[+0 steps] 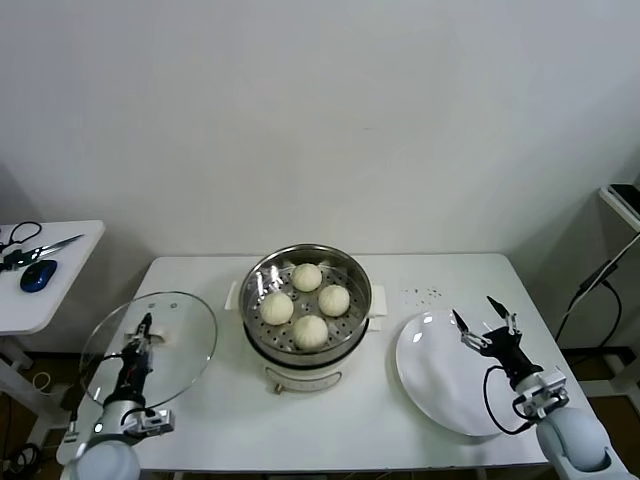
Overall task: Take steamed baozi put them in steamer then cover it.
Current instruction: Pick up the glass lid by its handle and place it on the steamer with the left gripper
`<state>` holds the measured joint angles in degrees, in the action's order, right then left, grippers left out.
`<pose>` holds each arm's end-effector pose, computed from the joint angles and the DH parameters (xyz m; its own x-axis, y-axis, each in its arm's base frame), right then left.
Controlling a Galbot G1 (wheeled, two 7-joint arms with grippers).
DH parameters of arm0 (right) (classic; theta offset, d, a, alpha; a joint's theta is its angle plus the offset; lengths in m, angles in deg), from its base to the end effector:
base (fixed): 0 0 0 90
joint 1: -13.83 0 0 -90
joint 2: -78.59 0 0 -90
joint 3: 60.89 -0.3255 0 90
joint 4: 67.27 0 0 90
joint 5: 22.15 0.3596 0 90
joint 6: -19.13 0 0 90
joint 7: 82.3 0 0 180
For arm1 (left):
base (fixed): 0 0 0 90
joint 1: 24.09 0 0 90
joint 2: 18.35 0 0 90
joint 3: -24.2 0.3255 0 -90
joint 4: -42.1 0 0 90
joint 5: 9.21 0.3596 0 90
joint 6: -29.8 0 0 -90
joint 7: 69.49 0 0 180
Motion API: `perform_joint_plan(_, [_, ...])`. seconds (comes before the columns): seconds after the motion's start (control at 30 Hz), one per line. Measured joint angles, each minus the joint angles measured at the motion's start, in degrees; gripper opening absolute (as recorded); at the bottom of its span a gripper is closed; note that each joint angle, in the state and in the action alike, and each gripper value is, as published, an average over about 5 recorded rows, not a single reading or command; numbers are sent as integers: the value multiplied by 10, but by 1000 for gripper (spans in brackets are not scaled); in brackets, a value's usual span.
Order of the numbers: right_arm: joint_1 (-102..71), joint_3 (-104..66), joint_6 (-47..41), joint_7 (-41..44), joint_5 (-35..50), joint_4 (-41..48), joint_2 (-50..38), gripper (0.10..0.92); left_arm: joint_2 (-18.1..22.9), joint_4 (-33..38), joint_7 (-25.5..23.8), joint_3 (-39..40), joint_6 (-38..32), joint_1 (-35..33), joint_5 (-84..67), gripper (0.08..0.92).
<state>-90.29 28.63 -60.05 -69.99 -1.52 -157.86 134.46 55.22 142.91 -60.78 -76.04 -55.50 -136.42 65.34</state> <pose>0.2841 -0.1830 -0.3444 -0.9637 -0.2490 0.0968 -0.2644 0.9409 -0.2117 0.2342 0.1332 -0.3446 -0.9826 -0.1860 -0.0017 0.0127 -0.0762 0.9970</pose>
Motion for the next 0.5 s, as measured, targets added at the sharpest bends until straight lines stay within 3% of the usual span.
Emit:
perform_joint_plan(0.27, [13, 10, 1, 0, -6, 11, -4, 823, -28, 101, -15, 5, 78, -36, -16, 149])
perform_joint_plan(0.5, [23, 16, 4, 0, -14, 24, -3, 823, -78, 168, -45, 34, 153, -39, -38, 149])
